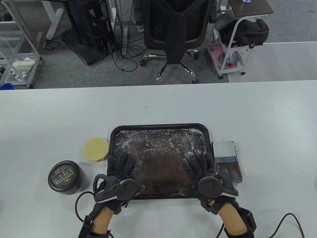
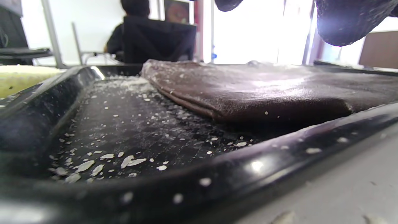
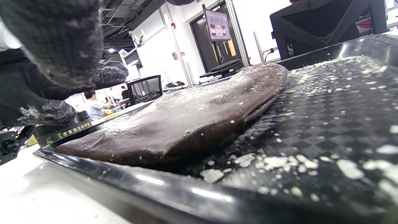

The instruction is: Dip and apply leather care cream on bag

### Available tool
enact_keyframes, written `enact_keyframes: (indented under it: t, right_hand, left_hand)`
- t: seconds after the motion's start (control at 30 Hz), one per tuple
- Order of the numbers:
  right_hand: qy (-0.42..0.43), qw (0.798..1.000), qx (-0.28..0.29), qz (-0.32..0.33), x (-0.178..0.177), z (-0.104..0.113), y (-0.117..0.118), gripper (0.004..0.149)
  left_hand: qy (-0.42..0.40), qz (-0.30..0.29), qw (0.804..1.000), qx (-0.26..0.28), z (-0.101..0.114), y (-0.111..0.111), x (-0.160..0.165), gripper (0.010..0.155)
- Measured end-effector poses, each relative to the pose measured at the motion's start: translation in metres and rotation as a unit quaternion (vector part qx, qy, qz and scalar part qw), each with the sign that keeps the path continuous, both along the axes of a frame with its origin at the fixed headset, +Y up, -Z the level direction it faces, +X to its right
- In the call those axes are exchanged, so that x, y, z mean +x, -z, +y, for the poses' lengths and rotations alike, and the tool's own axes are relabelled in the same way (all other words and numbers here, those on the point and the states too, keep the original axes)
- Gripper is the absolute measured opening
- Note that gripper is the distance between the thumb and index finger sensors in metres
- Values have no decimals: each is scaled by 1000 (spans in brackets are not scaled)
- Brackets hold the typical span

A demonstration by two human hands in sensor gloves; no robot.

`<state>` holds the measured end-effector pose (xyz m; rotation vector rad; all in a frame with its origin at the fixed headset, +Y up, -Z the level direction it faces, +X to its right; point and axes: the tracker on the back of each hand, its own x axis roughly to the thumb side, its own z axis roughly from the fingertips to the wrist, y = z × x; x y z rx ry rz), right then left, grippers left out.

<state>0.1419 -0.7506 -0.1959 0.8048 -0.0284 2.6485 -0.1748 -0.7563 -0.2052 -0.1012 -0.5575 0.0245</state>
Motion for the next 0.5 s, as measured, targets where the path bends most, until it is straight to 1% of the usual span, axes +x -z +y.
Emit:
enact_keyframes:
  t: [0.13,0.2,0.3,0.5]
  right_hand:
    - [0,1000,-7,-13,8,2,0,99]
    - [5,999,-13,-29,17,5,0,98]
    - [25,998,-20,-57,34,9,0,97]
    - [40,992,-14,-115,72,19,0,96]
  left_hand:
    - [6,0,1000,-9,-2,1,0,92]
    - [11,0,1000,-13,-2,1,1,91]
    - [14,-2,1000,-15,-3,1,2,91]
    - [14,0,1000,-18,-1,0,1,91]
